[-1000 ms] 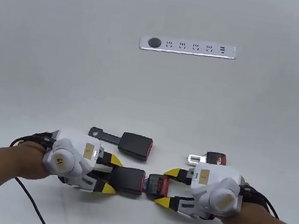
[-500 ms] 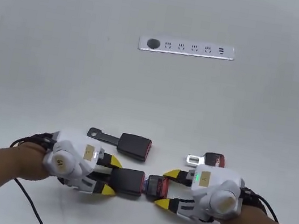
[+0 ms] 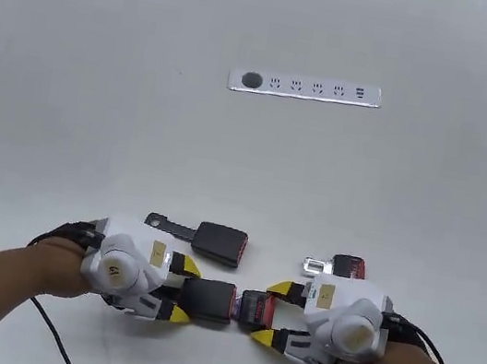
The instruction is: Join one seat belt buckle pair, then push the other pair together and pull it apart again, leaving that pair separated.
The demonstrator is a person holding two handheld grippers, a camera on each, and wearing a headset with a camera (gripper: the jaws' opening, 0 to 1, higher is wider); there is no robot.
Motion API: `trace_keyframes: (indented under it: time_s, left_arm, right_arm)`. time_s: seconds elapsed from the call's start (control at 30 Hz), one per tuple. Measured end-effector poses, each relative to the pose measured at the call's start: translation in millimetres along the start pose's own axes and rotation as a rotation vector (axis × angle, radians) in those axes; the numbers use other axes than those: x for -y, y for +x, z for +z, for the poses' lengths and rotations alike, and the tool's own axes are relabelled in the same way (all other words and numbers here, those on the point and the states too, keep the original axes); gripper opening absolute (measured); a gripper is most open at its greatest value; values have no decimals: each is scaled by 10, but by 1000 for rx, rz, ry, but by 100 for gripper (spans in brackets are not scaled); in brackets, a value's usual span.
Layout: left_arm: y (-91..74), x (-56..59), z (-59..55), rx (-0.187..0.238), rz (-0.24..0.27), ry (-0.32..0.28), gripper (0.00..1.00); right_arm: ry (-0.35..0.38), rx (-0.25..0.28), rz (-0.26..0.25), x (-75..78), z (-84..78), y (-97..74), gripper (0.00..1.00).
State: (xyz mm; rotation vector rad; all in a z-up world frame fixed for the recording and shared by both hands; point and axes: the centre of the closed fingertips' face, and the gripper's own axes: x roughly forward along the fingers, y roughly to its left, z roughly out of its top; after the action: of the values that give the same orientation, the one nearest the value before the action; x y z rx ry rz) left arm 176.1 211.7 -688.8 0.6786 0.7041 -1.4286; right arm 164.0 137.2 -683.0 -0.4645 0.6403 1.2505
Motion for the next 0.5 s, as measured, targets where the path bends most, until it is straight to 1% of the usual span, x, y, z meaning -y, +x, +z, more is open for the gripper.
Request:
trace_keyframes:
  time_s: [0.03, 0.07, 0.1, 0.13, 0.17, 0.2, 0.27, 0.3, 0.33, 0.37, 0.4, 0.43, 0.47, 0.5]
  left_arm:
    - [-1, -9, -6, -8, 7, 2, 46]
    - [-8, -9, -10, -18, 11, 4, 49]
    - [-13, 14, -15, -28, 8, 11, 52]
    - [-22, 31, -9, -25, 6, 11, 54]
    - [-33, 46, 4, -18, 3, 8, 56]
    - [-55, 54, 28, -11, 6, -2, 58]
    - [-95, 26, 66, 3, 31, -11, 62]
    - [-125, -1, 95, 24, 47, -37, 64]
    - [-149, -18, 111, 36, 55, -54, 66]
    - [-171, -44, 110, 38, 68, -66, 67]
    - [-207, -84, 97, 30, 93, -78, 69]
    - [-229, -96, 103, 33, 103, -77, 71]
    - [-253, -97, 122, 47, 109, -82, 71]
    - [-281, -88, 145, 63, 114, -113, 71]
  right_arm:
    - [11, 16, -8, 9, 34, -16, 39]
    - [18, 24, -19, 28, 52, -26, 46]
    - [26, 33, -30, 51, 70, -40, 53]
    - [30, 37, -33, 58, 76, -47, 60]
    - [47, 53, -41, 75, 102, -75, 66]
    - [63, 68, -55, 93, 138, -115, 67]
    - [57, 78, -84, 141, 151, -164, 68]
    - [61, 85, -94, 158, 161, -191, 70]
    - [69, 88, -100, 167, 168, -212, 73]
    - [74, 92, -108, 178, 173, -235, 74]
    - [73, 97, -122, 200, 177, -272, 73]
    - [77, 100, -129, 208, 178, -295, 72]
    - [84, 105, -135, 219, 178, -314, 72]
    - [90, 111, -138, 219, 179, -344, 73]
